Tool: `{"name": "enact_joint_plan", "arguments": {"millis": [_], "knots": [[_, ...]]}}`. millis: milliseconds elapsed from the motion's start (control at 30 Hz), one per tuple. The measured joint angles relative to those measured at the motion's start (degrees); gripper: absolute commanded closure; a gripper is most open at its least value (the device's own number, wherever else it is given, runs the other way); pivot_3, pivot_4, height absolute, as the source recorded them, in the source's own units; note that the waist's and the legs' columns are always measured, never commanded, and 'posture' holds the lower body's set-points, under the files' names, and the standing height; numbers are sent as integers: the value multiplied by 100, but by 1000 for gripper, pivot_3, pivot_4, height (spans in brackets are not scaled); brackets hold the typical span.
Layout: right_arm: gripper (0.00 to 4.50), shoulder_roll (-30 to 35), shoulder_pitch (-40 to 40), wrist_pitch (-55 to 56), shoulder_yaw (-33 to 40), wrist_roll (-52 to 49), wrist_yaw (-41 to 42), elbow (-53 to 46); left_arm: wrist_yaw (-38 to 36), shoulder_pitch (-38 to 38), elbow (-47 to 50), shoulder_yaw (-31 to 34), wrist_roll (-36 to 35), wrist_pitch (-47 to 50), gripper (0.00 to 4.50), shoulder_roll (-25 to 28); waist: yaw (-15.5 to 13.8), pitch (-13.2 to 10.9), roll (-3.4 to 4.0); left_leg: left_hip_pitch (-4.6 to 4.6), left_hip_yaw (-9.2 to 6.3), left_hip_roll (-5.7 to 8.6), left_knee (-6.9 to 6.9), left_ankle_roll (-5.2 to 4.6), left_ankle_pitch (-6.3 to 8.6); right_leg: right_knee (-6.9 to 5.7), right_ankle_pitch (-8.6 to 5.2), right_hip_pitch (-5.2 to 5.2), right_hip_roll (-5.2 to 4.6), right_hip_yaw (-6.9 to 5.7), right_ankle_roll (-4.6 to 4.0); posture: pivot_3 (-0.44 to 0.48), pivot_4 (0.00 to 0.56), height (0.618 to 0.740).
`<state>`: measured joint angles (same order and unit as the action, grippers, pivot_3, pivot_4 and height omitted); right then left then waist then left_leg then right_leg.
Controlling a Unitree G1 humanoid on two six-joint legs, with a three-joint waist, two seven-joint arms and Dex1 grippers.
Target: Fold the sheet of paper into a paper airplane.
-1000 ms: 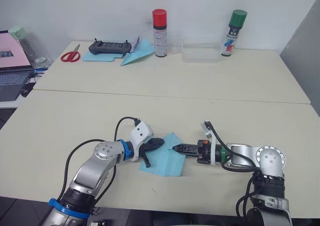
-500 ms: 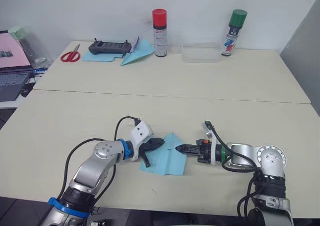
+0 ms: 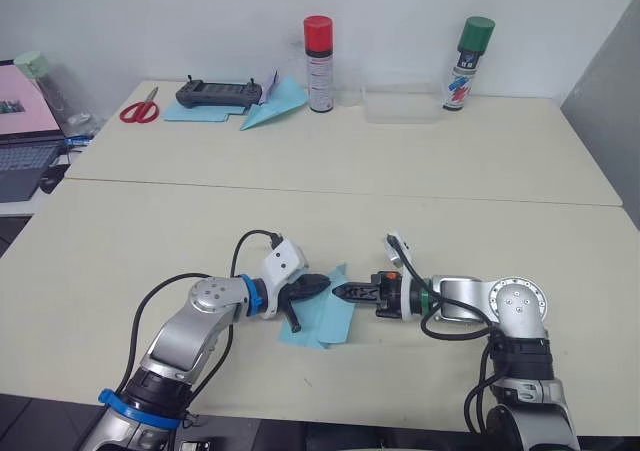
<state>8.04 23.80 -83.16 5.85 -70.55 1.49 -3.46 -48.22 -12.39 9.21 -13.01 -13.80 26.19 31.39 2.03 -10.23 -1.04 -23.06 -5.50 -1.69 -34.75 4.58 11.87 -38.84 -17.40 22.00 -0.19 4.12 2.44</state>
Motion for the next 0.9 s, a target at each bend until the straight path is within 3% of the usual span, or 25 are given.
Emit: {"name": "enact_joint_plan", "arguments": {"millis": [67, 133, 267, 867, 900], "knots": [[4493, -6, 12, 199, -182, 238, 238, -17, 2, 14, 20, 5, 0, 0, 4500, 30, 10, 0, 0, 0, 0, -2, 5, 0, 0, 0, 0, 3, 1, 0, 0, 0, 150, 740], [4106, -9, 24, 313, -260, 371, 418, -17, 5, 24, 29, 10, 0, 0, 4500, 39, 20, 0, 0, 0, -1, -3, 5, 0, 0, -2, 0, 4, 3, -1, 0, 0, 150, 740], [2812, -30, 28, 410, -262, 477, 601, -13, -1, 56, 73, 42, -1, 0, 4500, 94, 54, 0, 0, 0, 0, -3, 6, 0, 0, -2, 0, 5, 3, 0, 0, 0, 150, 740], [2812, -612, 354, -20, 402, -45, 362, 275, -16, 73, 65, 89, 0, -7, 4500, 106, 93, -2, 2, 0, 1, -4, 11, 0, 0, -4, 0, 7, 3, 0, -1, 0, 150, 740], [2621, -577, 374, -40, 398, -44, 367, 274, -16, 73, 65, 89, 0, -7, 4500, 106, 93, -2, 2, 0, 1, -4, 11, 0, 0, -4, 0, 7, 3, 0, -1, 0, 150, 740]]}}
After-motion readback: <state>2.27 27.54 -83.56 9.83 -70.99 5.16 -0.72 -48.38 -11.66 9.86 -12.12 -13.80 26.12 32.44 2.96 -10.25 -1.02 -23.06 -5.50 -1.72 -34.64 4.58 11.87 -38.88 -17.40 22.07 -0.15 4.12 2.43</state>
